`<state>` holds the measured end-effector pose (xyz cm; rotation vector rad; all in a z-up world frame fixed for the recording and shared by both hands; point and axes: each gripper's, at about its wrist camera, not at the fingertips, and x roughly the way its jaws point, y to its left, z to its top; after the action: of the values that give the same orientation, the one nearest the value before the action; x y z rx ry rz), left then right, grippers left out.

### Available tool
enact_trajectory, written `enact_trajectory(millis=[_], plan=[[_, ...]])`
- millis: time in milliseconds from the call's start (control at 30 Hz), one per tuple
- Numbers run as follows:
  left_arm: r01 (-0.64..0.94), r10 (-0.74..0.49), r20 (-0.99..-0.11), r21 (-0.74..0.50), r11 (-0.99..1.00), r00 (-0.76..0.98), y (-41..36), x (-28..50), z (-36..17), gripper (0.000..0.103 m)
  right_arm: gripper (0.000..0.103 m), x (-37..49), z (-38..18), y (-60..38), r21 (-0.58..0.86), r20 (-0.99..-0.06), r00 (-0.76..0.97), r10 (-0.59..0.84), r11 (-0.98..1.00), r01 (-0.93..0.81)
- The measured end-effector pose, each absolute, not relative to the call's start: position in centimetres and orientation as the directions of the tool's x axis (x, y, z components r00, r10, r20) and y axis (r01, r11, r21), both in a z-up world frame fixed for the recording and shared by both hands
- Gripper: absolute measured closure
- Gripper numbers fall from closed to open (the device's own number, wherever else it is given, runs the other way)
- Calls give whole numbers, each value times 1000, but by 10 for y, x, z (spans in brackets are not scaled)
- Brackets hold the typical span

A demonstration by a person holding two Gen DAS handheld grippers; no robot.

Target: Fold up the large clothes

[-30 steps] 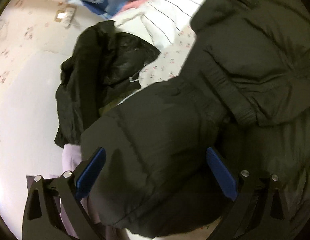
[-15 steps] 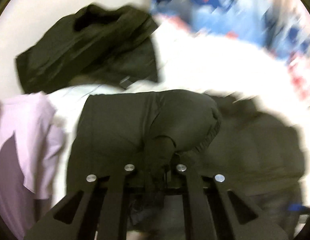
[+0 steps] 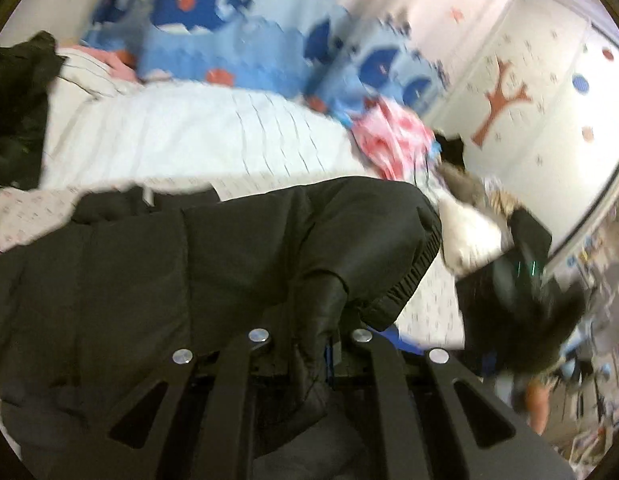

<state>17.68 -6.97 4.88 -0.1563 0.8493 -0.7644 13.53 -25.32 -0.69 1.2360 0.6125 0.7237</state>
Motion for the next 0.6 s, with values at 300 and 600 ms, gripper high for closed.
enact_trajectory(millis=[300,600], plan=[[546,-625,-671,-374,750,399,-71,160,26,83,96,163,-5,-245,932,-122,592,797,297,-207],[404,-528,-553,-340,849,644,56,176,77,15,97,169,121,-269,641,-303,665,682,663,-388]])
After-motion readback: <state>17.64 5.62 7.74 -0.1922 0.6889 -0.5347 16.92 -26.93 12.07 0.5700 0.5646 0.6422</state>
